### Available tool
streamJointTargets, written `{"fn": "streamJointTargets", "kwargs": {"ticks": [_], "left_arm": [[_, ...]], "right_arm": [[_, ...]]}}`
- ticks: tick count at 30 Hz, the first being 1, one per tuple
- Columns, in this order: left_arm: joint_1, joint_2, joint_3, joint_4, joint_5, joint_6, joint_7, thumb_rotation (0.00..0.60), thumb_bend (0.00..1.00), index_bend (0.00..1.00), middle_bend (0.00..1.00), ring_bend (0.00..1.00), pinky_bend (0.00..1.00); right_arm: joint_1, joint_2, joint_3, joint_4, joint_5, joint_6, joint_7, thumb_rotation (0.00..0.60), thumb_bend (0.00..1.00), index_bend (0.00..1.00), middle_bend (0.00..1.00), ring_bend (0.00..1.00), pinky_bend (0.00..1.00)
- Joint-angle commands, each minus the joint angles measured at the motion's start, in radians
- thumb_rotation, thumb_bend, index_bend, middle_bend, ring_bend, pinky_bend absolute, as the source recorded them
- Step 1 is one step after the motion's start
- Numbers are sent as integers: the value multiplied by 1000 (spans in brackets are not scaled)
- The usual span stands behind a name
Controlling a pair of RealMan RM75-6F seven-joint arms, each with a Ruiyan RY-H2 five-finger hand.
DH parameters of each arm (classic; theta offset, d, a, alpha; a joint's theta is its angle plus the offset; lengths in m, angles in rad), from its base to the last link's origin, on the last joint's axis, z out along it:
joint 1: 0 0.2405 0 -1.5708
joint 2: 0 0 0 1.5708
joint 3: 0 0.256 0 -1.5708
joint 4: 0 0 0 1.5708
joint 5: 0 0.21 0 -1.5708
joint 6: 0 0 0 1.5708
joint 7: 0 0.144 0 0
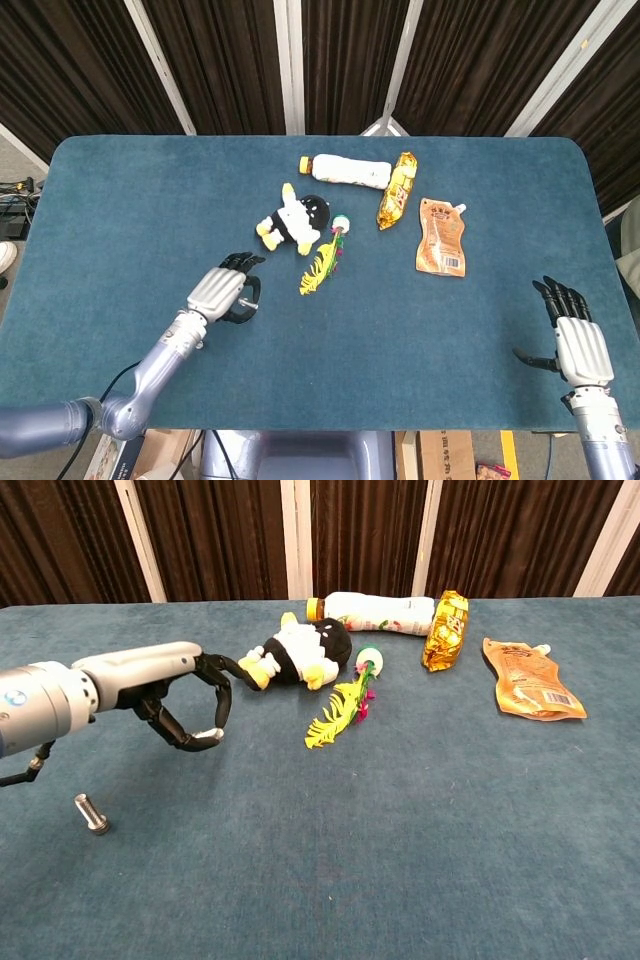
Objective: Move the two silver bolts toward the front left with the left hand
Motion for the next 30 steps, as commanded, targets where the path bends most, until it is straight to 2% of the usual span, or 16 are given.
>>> {"fn": "streamJointTargets", "kwargs": {"ticks": [1, 7, 14, 19, 26, 30], "left_arm": [[45, 37, -47, -15, 23, -51, -216, 600, 528, 604, 85, 0, 0], [87, -2, -52, 46, 77, -29, -391, 600, 528, 608, 90, 0, 0], [101, -46, -24, 140, 152, -25, -480, 600, 528, 610, 89, 0, 0], [106, -57, -20, 159, 173, -35, -546, 600, 528, 616, 91, 0, 0], [125, -49, -31, 152, 189, -81, -772, 600, 529, 640, 94, 0, 0], [136, -55, -23, 187, 228, -73, -853, 600, 529, 652, 94, 0, 0]], "right_arm": [[0, -1, 0, 0, 0, 0, -3, 600, 110, 119, 68, 38, 0], [1, -4, -1, -1, 0, 0, -8, 600, 109, 119, 67, 38, 0], [1, -4, 0, 0, 2, 1, -7, 600, 109, 119, 67, 38, 0], [1, -4, -1, 0, 0, 2, -7, 600, 110, 119, 67, 38, 0], [1, -5, -1, 1, 0, 0, -7, 600, 109, 119, 67, 38, 0], [1, -4, 0, 2, 1, 1, -6, 600, 109, 119, 68, 38, 0]]}}
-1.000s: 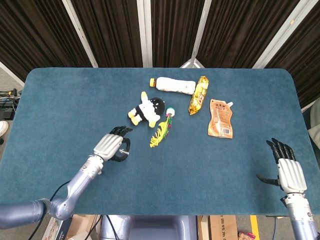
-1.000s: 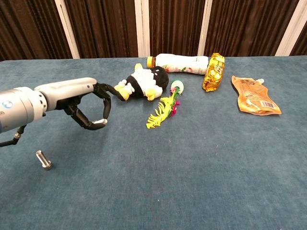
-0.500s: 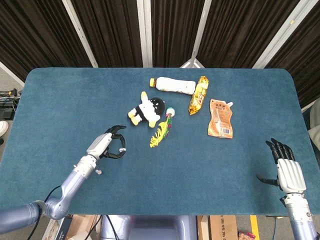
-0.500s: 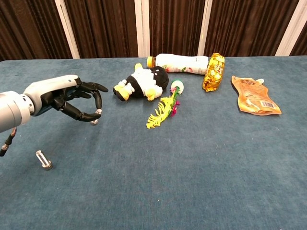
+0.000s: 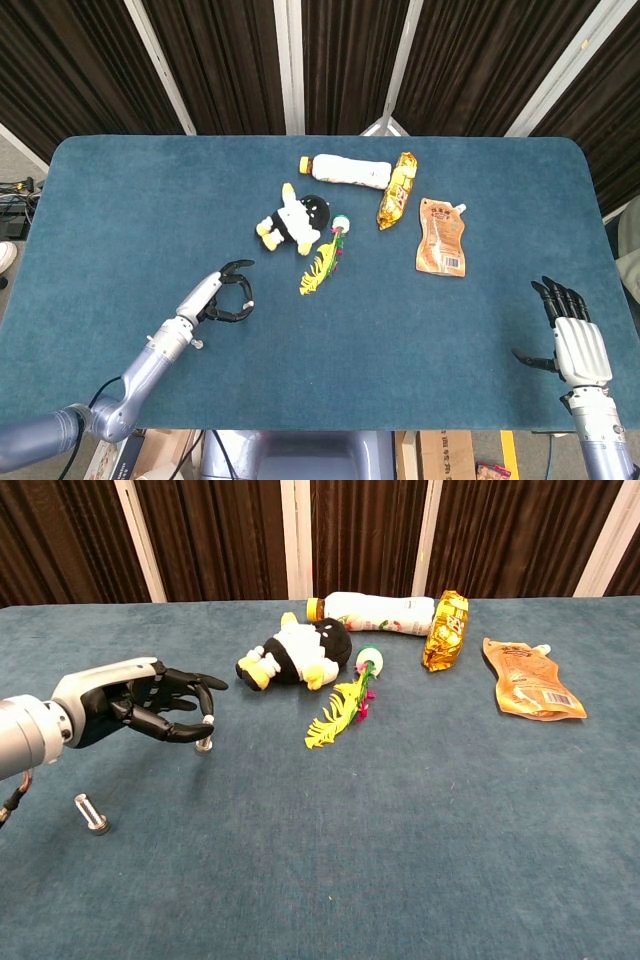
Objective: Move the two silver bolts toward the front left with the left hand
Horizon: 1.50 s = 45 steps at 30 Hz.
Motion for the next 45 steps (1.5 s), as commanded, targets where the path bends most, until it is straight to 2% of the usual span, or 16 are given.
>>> {"fn": "streamJointTargets", "kwargs": {"ticks": [1, 15, 32, 37, 45], "left_arm": [[16, -5, 6, 33, 43, 1, -79, 600, 529, 654, 95, 0, 0], [12, -36, 46, 123, 115, 29, -75, 600, 527, 669, 96, 0, 0], [16, -31, 89, 166, 153, 30, -130, 600, 521, 678, 89, 0, 0], [14, -24, 101, 178, 166, 26, -149, 600, 508, 664, 81, 0, 0], [8, 1, 132, 173, 192, 14, -140, 600, 435, 625, 61, 0, 0]], "right_arm": [[0, 0, 0, 0, 0, 0, 0, 600, 109, 119, 68, 38, 0], [4, -5, -2, 1, 1, -8, -6, 600, 110, 119, 68, 38, 0], [5, -5, -2, 5, 2, -9, -3, 600, 109, 119, 68, 38, 0], [6, -7, -3, 4, 1, -10, -6, 600, 109, 119, 68, 38, 0], [6, -6, -5, 1, -2, -12, -2, 600, 110, 119, 67, 38, 0]]}}
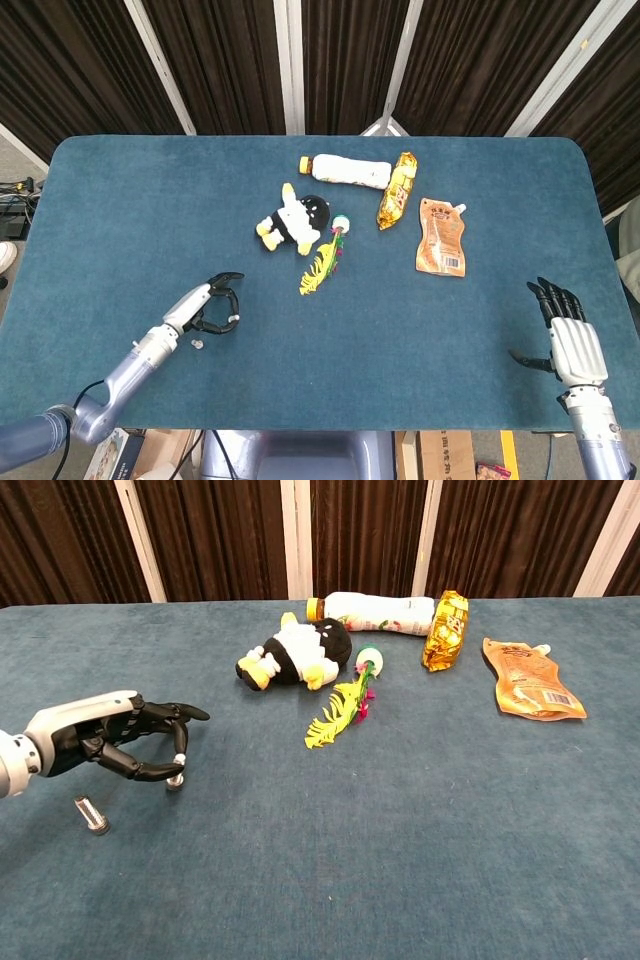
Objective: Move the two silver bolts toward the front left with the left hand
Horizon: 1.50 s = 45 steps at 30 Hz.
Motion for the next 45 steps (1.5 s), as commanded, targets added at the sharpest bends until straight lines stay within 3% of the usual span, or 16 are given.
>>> {"fn": "streamJointTargets", "kwargs": {"ticks": [1, 25, 35, 41, 45], "left_arm": [[-8, 9, 4, -3, 2, -14, 5, 600, 432, 620, 59, 0, 0], [-4, 70, 26, -26, 3, -7, 33, 600, 407, 574, 41, 0, 0], [-6, 100, 36, -40, 8, -13, 36, 600, 346, 453, 18, 0, 0], [1, 132, 20, -77, 3, 21, 50, 600, 341, 327, 3, 0, 0], [9, 176, 3, -135, 14, 74, 76, 600, 327, 306, 2, 0, 0]], "right_arm": [[0, 1, 0, 0, 0, -1, 4, 600, 110, 120, 68, 38, 0], [-1, 3, 1, -4, 3, -2, 10, 600, 109, 131, 67, 38, 0], [-2, -1, 3, -7, 5, 5, 6, 600, 110, 135, 67, 38, 0], [-1, -3, 1, -6, 3, 2, 6, 600, 109, 140, 68, 38, 0], [-1, -4, 2, -5, 0, 4, 8, 600, 109, 140, 67, 38, 0]]}}
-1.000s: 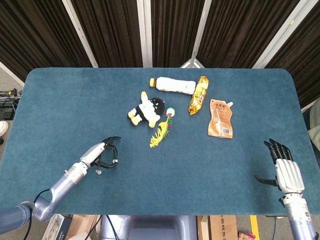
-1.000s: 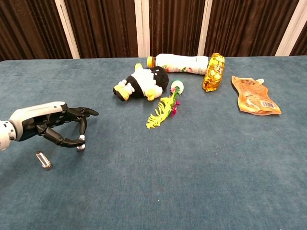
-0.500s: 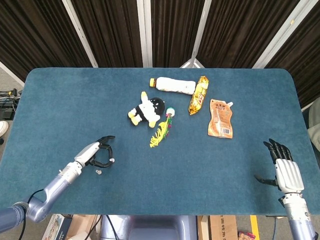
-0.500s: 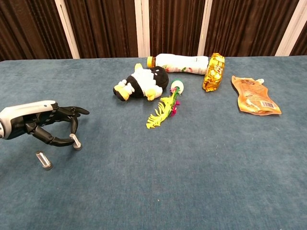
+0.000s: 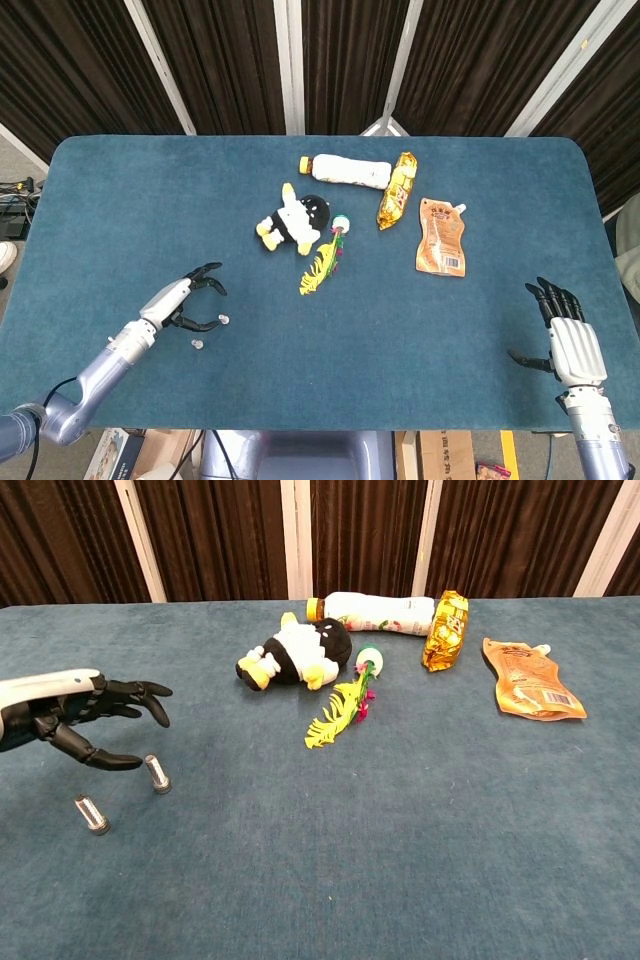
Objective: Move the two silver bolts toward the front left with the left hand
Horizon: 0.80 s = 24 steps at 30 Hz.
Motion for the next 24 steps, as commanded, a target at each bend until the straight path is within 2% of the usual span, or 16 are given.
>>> {"fn": "streamJointTargets", "kwargs": {"ticks": [1, 3, 5, 8, 10, 13, 16, 19, 24], "left_arm": [[11, 45, -19, -57, 17, 64, 41, 600, 326, 306, 3, 0, 0], [27, 83, -39, -116, 29, 137, 119, 600, 326, 306, 6, 0, 0], [64, 128, -67, -195, 44, 262, 300, 600, 328, 311, 7, 0, 0], [113, 184, -84, -313, 23, 361, 529, 600, 335, 326, 7, 0, 0], [165, 243, -92, -431, -22, 435, 724, 600, 342, 316, 9, 0, 0], [248, 335, -69, -558, -24, 551, 906, 600, 349, 290, 23, 0, 0], [344, 384, -31, -574, 31, 685, 912, 600, 350, 286, 28, 0, 0], [444, 414, 19, -486, 52, 780, 842, 600, 350, 286, 27, 0, 0], [527, 451, 59, -450, -5, 786, 724, 600, 349, 284, 23, 0, 0]], "right_arm": [[0, 0, 0, 1, -1, 1, 1, 600, 109, 140, 67, 38, 0], [0, 0, 0, 0, -2, 2, 0, 600, 110, 140, 68, 38, 0], [-2, 0, -1, -2, -5, 6, -4, 600, 110, 140, 68, 38, 0], [-4, 0, -2, -5, -9, 13, -11, 600, 109, 140, 68, 38, 0], [-6, 2, -5, -12, -16, 19, -15, 600, 109, 140, 67, 38, 0], [-8, 5, -8, -19, -26, 25, -20, 600, 109, 140, 67, 38, 0], [-7, 10, -13, -22, -32, 21, -20, 600, 109, 140, 67, 38, 0], [-2, 12, -14, -9, -40, 19, -31, 600, 109, 140, 67, 38, 0], [-1, -14, -9, 43, -92, 76, -64, 600, 109, 141, 68, 38, 0]]}}
